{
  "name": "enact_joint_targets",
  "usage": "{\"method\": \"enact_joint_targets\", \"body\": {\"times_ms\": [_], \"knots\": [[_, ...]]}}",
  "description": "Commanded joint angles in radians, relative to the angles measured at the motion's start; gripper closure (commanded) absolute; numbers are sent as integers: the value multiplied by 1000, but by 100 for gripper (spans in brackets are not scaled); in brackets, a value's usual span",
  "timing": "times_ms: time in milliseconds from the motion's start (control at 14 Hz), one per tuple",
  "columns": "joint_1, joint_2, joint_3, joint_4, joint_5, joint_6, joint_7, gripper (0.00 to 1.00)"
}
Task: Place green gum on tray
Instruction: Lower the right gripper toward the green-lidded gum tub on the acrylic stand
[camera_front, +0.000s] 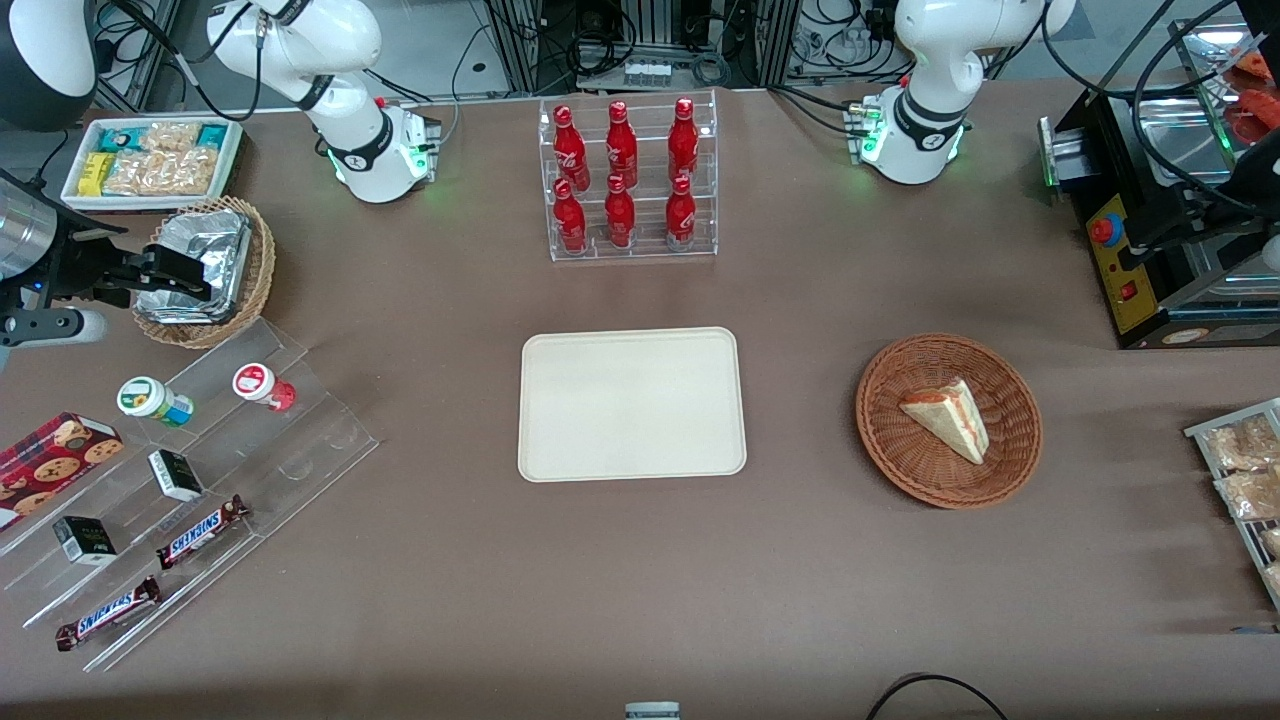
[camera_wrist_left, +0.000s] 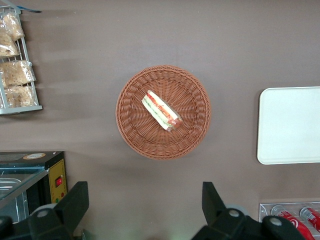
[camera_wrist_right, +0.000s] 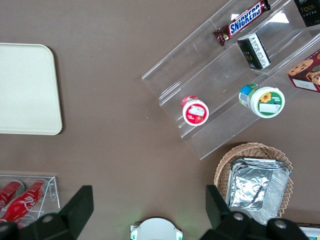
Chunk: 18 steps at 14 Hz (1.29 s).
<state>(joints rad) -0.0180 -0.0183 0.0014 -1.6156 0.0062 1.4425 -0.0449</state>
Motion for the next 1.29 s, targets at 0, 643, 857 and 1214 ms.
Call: {"method": "enact_joint_targets", "body": {"times_ms": [0, 643, 857, 1214], "knots": [[1, 9, 0, 6, -18, 19, 8, 0], [-127, 11, -14, -148, -22, 176, -324, 0], [-204, 12, -14, -219, -15, 255, -537, 0], [-281, 15, -12, -322, -9, 392, -898, 0]]}}
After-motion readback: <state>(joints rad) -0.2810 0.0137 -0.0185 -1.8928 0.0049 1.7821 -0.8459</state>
